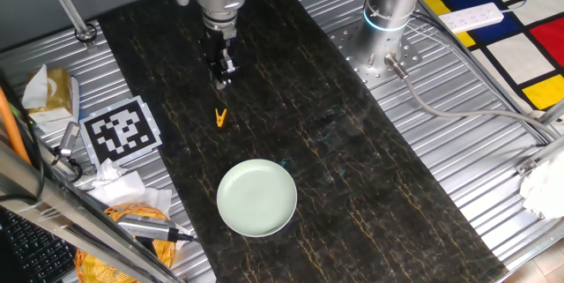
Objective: Use a clamp
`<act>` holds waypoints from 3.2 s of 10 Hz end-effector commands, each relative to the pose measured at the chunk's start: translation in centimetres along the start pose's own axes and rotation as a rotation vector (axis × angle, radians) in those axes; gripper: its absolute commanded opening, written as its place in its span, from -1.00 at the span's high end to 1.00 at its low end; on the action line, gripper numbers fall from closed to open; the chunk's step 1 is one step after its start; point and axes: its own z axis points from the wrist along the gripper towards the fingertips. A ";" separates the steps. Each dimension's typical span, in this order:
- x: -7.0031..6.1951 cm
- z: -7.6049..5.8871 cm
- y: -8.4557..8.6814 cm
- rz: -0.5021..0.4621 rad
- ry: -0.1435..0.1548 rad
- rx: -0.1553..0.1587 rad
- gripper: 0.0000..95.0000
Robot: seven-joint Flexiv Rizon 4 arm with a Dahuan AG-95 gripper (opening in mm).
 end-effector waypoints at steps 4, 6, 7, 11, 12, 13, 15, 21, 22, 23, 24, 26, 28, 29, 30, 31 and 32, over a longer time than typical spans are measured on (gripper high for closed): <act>0.0 -0.1 0.0 -0.057 -0.006 -0.012 1.00; 0.1 0.0 0.0 -0.072 -0.004 -0.020 1.00; 0.1 0.0 0.0 -0.084 -0.009 -0.034 1.00; 0.1 0.5 -0.1 -0.107 -0.022 -0.035 1.00; 0.2 0.9 -0.2 -0.130 -0.027 -0.035 1.00; 0.2 1.2 -0.2 -0.146 -0.032 -0.035 1.00; 0.3 1.3 -0.3 -0.171 -0.036 -0.038 1.00; 0.6 2.7 -0.6 -0.231 -0.051 -0.060 1.00; 0.6 3.1 -0.6 -0.255 -0.054 -0.056 1.00; 0.7 3.3 -0.8 -0.275 -0.060 -0.055 1.00; 1.0 3.7 -1.1 -0.319 -0.082 -0.051 1.00; 1.6 4.2 -2.2 -0.403 -0.105 -0.048 0.60; 1.9 4.2 -3.2 -0.471 -0.137 -0.052 0.60; 1.4 4.1 -3.7 -0.503 -0.161 -0.067 0.60; 1.0 4.1 -3.8 -0.513 -0.172 -0.064 0.60; 0.1 4.0 -4.0 -0.517 -0.186 -0.059 0.60; -0.2 3.9 -4.1 -0.518 -0.187 -0.059 0.60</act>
